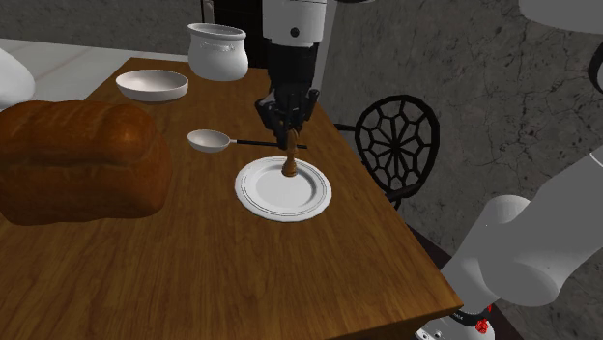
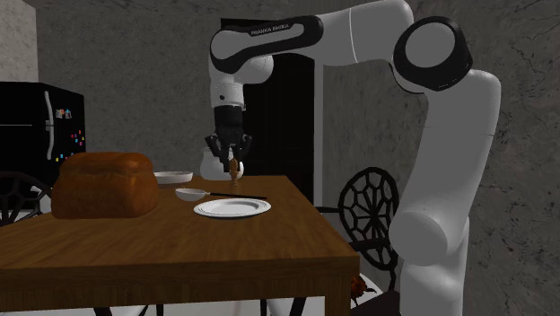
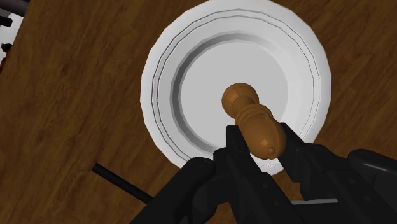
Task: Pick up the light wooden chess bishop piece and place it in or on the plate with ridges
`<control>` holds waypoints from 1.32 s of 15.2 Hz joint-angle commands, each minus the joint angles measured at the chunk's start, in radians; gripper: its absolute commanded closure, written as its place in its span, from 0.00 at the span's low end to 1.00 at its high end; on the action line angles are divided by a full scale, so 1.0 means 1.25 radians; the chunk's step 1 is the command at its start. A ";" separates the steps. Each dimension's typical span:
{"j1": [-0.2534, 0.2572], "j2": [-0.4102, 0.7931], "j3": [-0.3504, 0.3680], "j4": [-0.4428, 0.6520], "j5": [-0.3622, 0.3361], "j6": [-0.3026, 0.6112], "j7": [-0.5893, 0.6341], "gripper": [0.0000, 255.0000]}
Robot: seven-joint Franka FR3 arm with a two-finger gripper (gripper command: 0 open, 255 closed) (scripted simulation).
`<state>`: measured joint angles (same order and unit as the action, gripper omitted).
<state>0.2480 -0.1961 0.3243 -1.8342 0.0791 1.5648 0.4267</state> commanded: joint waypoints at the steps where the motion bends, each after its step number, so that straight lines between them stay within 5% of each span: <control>1: 0.001 -0.002 0.001 -0.026 0.001 0.024 0.000 1.00; 13: 0.002 -0.007 0.002 -0.081 0.003 0.075 -0.003 1.00; 14: 0.002 -0.007 0.002 -0.081 0.003 0.075 -0.003 0.00; 20: 0.001 -0.002 0.002 -0.050 0.001 0.048 -0.001 0.00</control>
<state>0.2493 -0.2038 0.3256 -1.9206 0.0823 1.6445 0.4219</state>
